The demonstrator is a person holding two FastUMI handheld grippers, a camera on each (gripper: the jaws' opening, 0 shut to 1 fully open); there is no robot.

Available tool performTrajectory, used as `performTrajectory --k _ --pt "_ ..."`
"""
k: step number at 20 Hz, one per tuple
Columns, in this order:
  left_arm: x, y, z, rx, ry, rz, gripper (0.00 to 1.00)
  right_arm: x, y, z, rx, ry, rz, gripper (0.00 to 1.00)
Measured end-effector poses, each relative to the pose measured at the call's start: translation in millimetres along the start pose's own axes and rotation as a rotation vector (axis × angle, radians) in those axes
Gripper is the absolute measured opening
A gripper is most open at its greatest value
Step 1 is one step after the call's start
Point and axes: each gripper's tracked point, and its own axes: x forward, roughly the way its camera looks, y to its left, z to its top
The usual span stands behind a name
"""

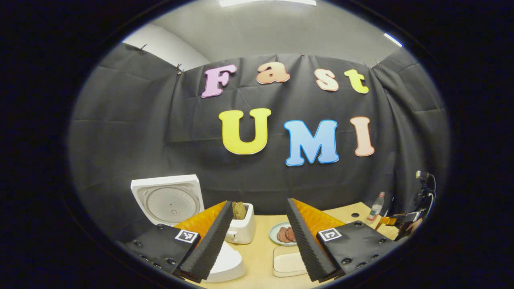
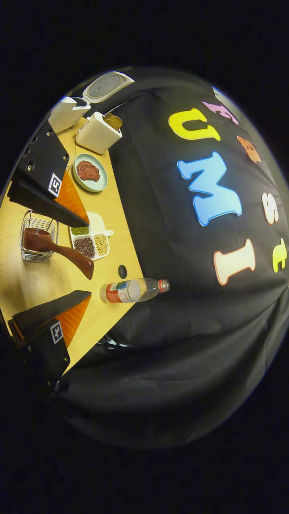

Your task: Close the left gripper, press the button to open the rice cooker; take a wooden spoon from the chopstick holder with the right hand, scoop a spoonful of rice and pour it into the rice cooker, then put the wooden spoon back into the chopstick holder.

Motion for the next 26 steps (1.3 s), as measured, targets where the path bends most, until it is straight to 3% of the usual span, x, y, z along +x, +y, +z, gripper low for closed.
performTrajectory --k 3,5,10,11,12,13,15,16,19,21,26 --pt "1 0 -8 0.016 0.019 0.029 0.93 21 -7 -13 0.055 0.053 -0.003 0.96" --pt "3 0 -17 0.017 0.039 0.041 0.93 33 -8 -15 0.062 0.067 0.003 0.85" --pt "9 1 -24 0.005 0.059 0.046 0.92 51 3 -24 0.067 0.114 0.064 0.81" --pt "9 1 -24 0.008 0.059 0.046 0.92 52 4 -23 0.07 0.116 0.067 0.72" --pt "10 1 -22 0.011 0.059 0.044 0.92 51 8 -19 0.105 0.109 0.088 0.44" --pt "9 1 -21 0.014 0.056 0.041 0.92 50 13 -19 0.142 0.103 0.103 0.28" --pt "6 0 -23 0.024 0.052 0.036 0.95 36 15 -15 0.185 0.082 0.094 0.22" --pt "7 0 -24 0.025 0.054 0.031 0.95 32 17 -13 0.177 0.072 0.091 0.13" --pt "5 1 -24 0.015 0.047 0.016 0.91 15 29 -6 0.138 0.044 0.076 0.07" --pt "5 4 -20 0.0 0.033 0.008 0.95 2 41 5 0.107 0.021 0.091 0.07" --pt "-1 13 -14 -0.021 -0.008 -0.013 0.95 -41 70 51 0.014 -0.078 0.123 0.07"
